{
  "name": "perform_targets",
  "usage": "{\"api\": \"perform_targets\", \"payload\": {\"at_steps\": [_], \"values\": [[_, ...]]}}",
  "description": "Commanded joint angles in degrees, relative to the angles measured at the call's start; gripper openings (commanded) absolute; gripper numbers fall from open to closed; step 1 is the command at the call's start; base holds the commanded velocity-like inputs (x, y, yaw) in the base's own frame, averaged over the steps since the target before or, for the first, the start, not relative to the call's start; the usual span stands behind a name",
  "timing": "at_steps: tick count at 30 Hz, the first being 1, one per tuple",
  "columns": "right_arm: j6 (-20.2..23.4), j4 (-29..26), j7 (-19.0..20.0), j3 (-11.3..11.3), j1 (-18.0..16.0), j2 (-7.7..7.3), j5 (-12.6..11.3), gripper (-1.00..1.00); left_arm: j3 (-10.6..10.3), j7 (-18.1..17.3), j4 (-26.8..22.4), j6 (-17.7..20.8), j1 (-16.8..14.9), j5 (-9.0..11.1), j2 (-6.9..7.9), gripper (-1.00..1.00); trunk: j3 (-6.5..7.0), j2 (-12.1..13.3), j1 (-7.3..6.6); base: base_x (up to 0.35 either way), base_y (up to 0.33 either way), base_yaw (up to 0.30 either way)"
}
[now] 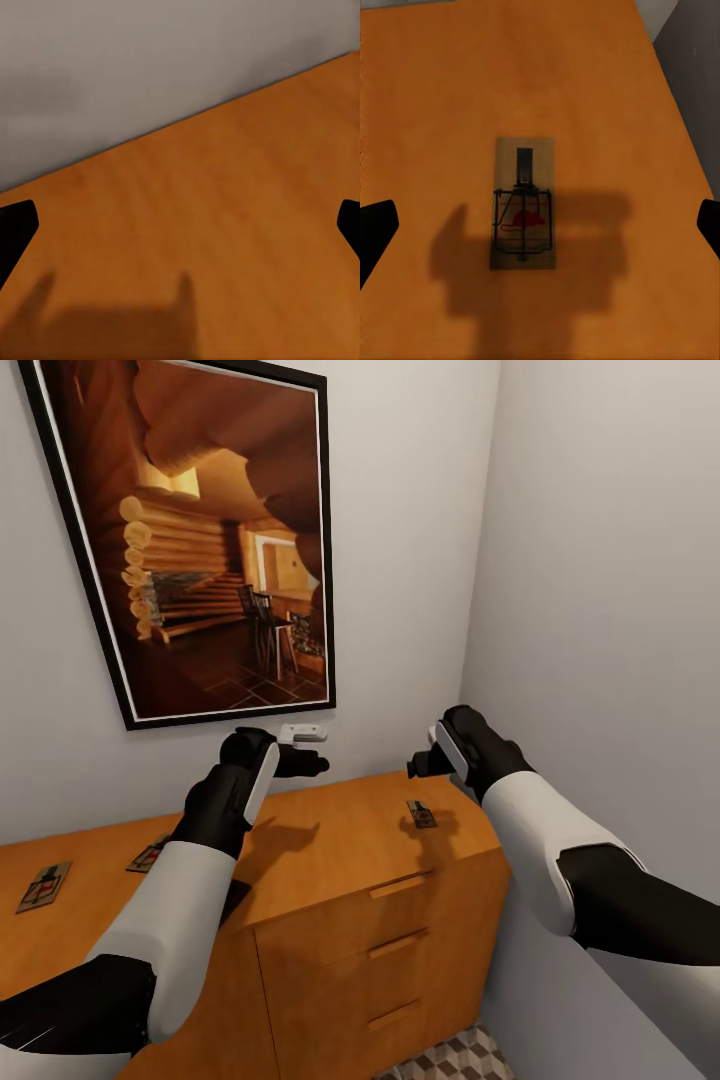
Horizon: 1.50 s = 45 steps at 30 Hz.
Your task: Take the four mousetraps from the cabinet in the bathroom and place them on the bathroom floor. Make sure all four end up on the same floor surface, and ensure that at least two of them are either under or directly next to the same bathroom sink.
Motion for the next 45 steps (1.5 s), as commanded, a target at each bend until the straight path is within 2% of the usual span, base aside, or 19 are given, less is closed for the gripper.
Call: {"api": "perform_targets", "payload": {"at_steps": [1, 19, 45], "values": [[0.24, 0.08, -0.06, 0.12, -0.04, -0.01, -0.07, 1.0, 0.0, -0.07, 0.0, 0.23, -0.04, 0.05, 0.0, 1.0, -0.07, -0.04, 0.0, 0.0, 0.0, 0.0], [0.24, 6.34, 0.18, -0.37, -0.04, -0.09, -0.49, 1.0, 0.0, -0.07, 2.28, 0.17, -0.04, 0.06, 0.0, 1.0, -0.07, -0.04, 0.0, 0.0, 0.0, 0.0], [-0.16, 8.2, 0.35, -0.53, -0.04, -0.04, -0.4, 1.0, 0.0, -0.07, 3.75, 0.14, -0.04, -0.27, 0.0, 1.0, -0.07, -0.04, 0.0, 0.0, 0.0, 0.0]]}}
